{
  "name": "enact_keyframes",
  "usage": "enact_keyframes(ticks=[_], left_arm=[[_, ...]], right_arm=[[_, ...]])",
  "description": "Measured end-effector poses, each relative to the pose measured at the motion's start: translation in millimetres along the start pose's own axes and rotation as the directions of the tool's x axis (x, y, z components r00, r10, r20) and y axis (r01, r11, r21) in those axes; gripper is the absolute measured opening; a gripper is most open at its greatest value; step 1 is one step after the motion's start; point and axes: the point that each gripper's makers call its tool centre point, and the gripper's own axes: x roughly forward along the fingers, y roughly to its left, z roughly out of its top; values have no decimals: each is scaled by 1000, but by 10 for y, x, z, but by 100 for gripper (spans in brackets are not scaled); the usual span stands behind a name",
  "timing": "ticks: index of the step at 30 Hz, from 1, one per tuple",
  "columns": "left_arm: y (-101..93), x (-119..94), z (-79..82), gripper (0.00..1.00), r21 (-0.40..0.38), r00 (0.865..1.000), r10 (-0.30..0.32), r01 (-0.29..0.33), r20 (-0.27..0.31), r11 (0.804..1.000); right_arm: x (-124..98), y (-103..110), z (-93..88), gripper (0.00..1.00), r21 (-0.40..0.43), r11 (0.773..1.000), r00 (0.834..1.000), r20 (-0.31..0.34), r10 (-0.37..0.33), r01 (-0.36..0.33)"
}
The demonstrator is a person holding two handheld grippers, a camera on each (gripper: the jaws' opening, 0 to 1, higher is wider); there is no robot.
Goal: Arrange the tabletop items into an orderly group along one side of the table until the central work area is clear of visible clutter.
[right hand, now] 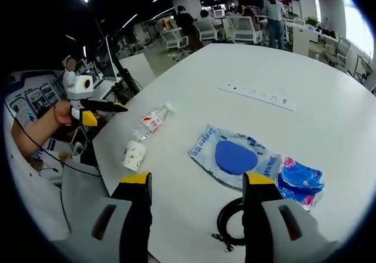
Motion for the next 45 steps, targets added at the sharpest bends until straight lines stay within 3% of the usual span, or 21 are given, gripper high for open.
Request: enact_keyframes(ticks=[15,29,45], left_arm=[[104,-392,-83,92,-29,999,36,-35,40,999],[277,-672,-132,92,-49,996,58,-54,71,997],[411,-943,-260,92,-96,991,77,-66,106,993]], right_arm=[[304,358,236,61,-8,997,997,6,75,-75],[796,737,541,61,-23,986,986,3,167,-167],[1341,1002,778,61,37,965,965,0,261,-260]])
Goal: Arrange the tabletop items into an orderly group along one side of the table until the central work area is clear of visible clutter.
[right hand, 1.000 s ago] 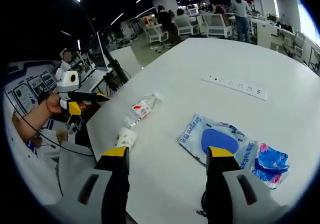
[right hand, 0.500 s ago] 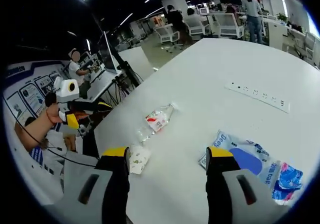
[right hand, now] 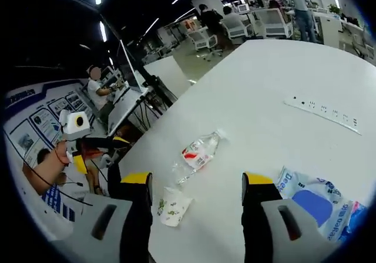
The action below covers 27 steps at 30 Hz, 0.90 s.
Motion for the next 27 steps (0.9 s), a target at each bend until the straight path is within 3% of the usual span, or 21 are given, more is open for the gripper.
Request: enact_keyframes(ticks=[9,20,27], left_arm=[[80,-80,-5,92,-21,1000,1,0,18,1000],[183,-124,10,93,-44,999,-7,8,40,999],[258,-128,3,93,-57,999,-6,9,47,998]], right_arm=[[360,-47,101,60,32,999,999,-18,38,-38],[826,-114,186,60,162,982,995,2,95,-94],[1028,-151,201,58,257,958,992,14,126,-126]])
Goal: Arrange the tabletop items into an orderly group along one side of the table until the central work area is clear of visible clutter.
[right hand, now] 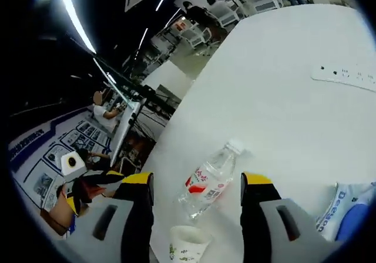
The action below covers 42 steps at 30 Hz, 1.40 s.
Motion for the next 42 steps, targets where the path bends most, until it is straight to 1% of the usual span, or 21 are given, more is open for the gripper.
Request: enact_keyframes(ticks=[2,3,5,7,14,20,22,26,31,42], left_arm=[[18,0,-6,93,-9,1000,-2,2,5,1000],[25,2,-7,93,-14,1000,-3,4,9,1000],[30,4,-16,93,-14,1000,-4,4,10,1000],[31,6,-23,93,-19,1000,-6,6,12,1000],[25,10,-34,93,-26,1000,-19,19,17,999],[51,15,-37,93,-33,999,-22,23,25,999],[49,19,-33,93,-33,999,-26,27,29,999],[49,36,-26,93,-40,999,-35,36,36,999],[63,56,-41,93,-44,998,-40,41,40,998],[99,95,-58,93,-59,997,-53,56,48,997]], right_arm=[[56,-32,7,58,30,1000,1000,4,7,-7],[89,-45,9,57,62,998,1000,4,15,-15],[141,-50,43,57,91,995,999,23,35,-37],[186,-61,49,56,135,990,999,25,37,-40],[326,-155,66,55,202,978,999,35,37,-44],[384,-216,67,52,250,967,998,40,42,-51],[405,-234,81,51,268,961,997,46,54,-64],[446,-279,68,50,281,958,998,40,50,-59],[495,-312,68,48,310,948,997,50,59,-72],[644,-405,28,45,328,942,997,37,64,-72]])
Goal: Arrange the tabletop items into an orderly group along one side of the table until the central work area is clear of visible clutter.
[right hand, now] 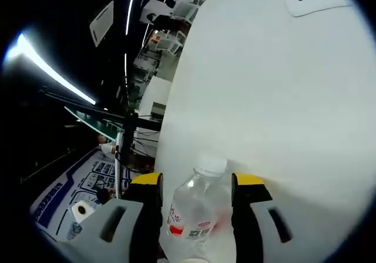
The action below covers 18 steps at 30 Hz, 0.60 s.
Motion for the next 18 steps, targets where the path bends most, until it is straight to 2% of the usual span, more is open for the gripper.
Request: enact_keyframes(ticks=[8,18], left_arm=[[49,38,5,93,-10,1000,-7,7,6,1000],[95,95,-29,93,-16,1000,-16,16,-2,1000]], right_arm=[[79,-66,74,37,22,1000,1000,17,17,-17],[130,-67,73,29,52,998,998,41,37,-39]])
